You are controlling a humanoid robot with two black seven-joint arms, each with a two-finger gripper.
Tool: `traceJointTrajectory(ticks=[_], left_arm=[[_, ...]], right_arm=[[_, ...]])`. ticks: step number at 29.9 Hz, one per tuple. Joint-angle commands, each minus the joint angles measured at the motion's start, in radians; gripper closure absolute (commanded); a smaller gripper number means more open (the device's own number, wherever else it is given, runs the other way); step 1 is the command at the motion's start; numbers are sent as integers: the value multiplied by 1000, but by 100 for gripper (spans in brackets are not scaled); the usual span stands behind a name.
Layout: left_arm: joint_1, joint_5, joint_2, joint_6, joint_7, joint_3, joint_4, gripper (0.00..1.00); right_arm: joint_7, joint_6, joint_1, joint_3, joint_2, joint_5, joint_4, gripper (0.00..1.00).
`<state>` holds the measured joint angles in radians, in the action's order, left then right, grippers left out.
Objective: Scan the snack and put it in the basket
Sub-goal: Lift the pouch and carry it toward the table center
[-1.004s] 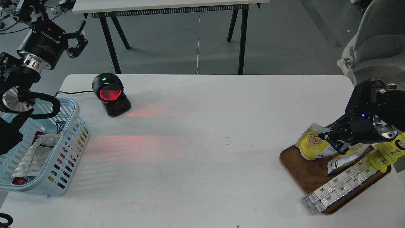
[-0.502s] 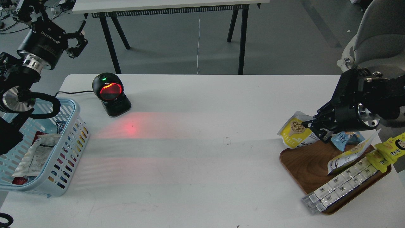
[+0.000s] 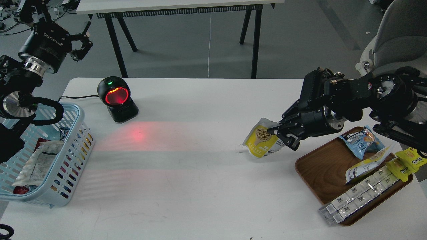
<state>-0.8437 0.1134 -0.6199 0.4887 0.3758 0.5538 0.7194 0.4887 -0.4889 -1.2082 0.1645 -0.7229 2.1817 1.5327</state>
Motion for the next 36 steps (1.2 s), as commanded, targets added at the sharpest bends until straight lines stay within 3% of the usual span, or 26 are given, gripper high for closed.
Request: traceJointTrajectory(ticks=[1, 16, 36], left_arm=[[0, 0, 0, 0, 2, 1, 0, 0], [0, 0, 6, 0, 2, 1, 0, 0], [0, 0, 6, 0, 2, 1, 0, 0]], right_arm=[[0, 0, -33, 16, 48, 0, 3, 100], [0, 0, -51, 6, 299, 0, -10, 100], [0, 0, -53, -79, 347, 0, -14, 95]])
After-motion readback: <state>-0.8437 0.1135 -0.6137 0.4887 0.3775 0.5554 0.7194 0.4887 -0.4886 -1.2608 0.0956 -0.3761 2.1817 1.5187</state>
